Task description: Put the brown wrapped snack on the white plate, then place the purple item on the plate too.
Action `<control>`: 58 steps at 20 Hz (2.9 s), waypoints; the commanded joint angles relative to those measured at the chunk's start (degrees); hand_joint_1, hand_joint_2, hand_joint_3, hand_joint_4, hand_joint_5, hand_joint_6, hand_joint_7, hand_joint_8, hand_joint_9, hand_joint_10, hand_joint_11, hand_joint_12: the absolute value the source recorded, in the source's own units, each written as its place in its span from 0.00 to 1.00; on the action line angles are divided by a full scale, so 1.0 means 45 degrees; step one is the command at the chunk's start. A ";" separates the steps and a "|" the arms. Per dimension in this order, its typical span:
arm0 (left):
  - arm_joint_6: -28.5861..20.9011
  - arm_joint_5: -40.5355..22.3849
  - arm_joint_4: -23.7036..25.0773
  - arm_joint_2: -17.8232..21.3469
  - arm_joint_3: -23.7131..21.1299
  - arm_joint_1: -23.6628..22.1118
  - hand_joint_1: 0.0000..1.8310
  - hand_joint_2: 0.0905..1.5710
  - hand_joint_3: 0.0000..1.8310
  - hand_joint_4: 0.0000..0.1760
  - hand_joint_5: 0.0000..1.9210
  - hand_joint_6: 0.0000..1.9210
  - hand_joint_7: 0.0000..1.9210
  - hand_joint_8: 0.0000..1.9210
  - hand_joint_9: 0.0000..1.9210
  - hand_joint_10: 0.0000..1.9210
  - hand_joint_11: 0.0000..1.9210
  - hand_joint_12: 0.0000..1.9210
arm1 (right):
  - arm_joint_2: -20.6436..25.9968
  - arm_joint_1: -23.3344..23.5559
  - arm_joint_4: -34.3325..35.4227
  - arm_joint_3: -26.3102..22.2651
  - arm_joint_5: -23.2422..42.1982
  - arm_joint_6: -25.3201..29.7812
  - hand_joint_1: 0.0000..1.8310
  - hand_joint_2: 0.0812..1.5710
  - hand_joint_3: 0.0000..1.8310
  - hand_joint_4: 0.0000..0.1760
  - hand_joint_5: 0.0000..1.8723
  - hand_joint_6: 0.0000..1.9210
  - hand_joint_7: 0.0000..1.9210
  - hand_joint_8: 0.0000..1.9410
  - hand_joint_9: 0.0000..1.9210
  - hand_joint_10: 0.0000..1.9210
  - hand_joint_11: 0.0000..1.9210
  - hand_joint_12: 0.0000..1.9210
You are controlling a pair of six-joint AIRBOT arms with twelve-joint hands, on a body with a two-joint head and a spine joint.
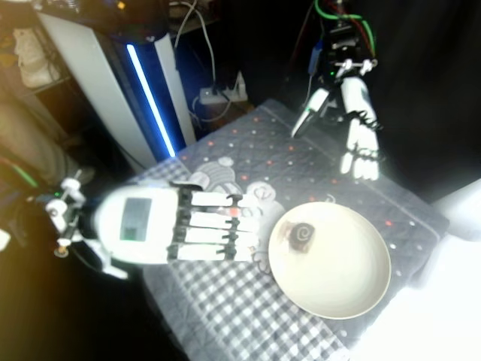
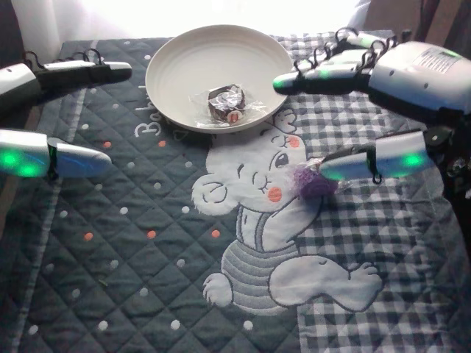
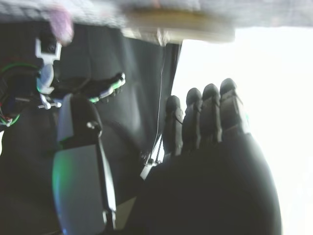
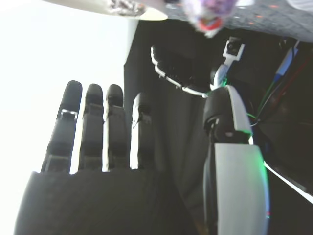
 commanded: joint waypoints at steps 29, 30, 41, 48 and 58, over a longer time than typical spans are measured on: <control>-0.0044 -0.1811 -0.1408 -0.0048 -0.0071 0.0826 0.43 0.56 0.00 0.34 0.19 0.00 0.15 0.00 0.12 0.00 0.00 0.27 | -0.0354 0.0206 0.0482 0.0767 0.0323 0.0768 0.68 0.66 0.00 0.00 0.54 0.48 0.62 0.35 0.52 0.45 0.38 0.73; -0.0038 -0.1764 -0.1406 -0.0049 -0.0064 0.0825 0.45 0.56 0.00 0.25 0.19 0.01 0.15 0.00 0.12 0.01 0.00 0.27 | -0.0141 0.0211 0.0697 0.0864 0.0449 0.0768 0.68 0.67 0.00 0.00 0.52 0.52 0.61 0.35 0.53 0.40 0.39 0.72; 0.0044 -0.1835 -0.1399 -0.0115 0.0029 0.0791 0.46 0.56 0.00 0.05 0.20 0.00 0.15 0.00 0.14 0.00 0.00 0.34 | -0.2783 0.5238 -0.0568 0.3487 -0.1855 -0.0171 0.70 0.64 0.00 0.00 0.64 0.25 0.62 0.42 0.55 0.49 0.42 0.74; -0.0185 -0.1810 -0.1054 -0.0481 0.0322 0.0406 0.45 0.55 0.00 0.21 0.22 0.00 0.16 0.00 0.14 0.00 0.01 0.33 | -0.4804 0.5282 -0.0720 0.5001 -0.3836 -0.0172 0.63 0.63 0.00 0.00 0.62 0.32 0.59 0.25 0.54 0.30 0.25 0.85; -0.0385 -0.2779 -0.1082 -0.0161 -0.0191 0.0599 0.46 0.55 0.00 0.21 0.20 0.00 0.13 0.00 0.11 0.00 0.00 0.29 | -0.4312 0.5279 -0.0447 0.3963 -0.3517 -0.0171 0.36 0.47 0.00 0.91 0.00 0.00 0.00 0.00 0.02 0.01 0.00 0.28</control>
